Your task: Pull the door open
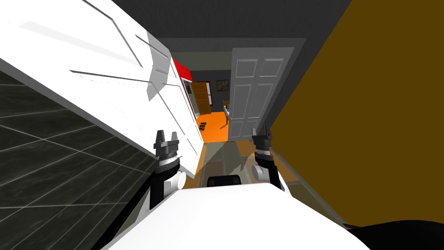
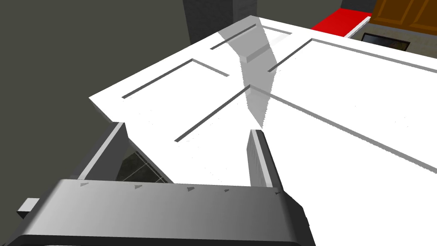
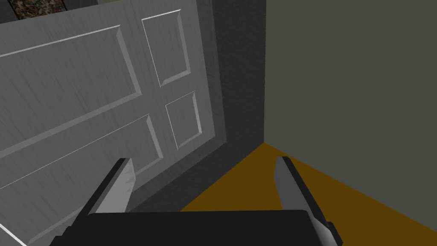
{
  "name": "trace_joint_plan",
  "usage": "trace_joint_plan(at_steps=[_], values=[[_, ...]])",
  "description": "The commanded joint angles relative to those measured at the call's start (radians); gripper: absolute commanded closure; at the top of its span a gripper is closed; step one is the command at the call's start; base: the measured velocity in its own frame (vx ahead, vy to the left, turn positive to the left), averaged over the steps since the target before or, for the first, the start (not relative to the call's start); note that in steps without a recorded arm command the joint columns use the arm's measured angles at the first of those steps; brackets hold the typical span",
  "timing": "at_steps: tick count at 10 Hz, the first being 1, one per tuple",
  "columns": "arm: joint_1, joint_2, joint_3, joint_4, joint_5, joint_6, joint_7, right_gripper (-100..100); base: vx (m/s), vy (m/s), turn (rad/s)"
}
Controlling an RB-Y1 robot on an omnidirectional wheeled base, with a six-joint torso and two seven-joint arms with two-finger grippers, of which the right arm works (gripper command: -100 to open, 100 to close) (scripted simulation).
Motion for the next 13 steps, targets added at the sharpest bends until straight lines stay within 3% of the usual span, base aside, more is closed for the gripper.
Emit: trace_joint_plan(at_steps=[1,13], values=[[-0.017,-0.012,-0.007,0.042,0.008,-0.005,-0.004,-100,0.113,0.011,-0.004],[-0.118,-0.065,-0.045,0.308,0.058,-0.055,-0.027,-100,0.100,0.006,-0.002]])
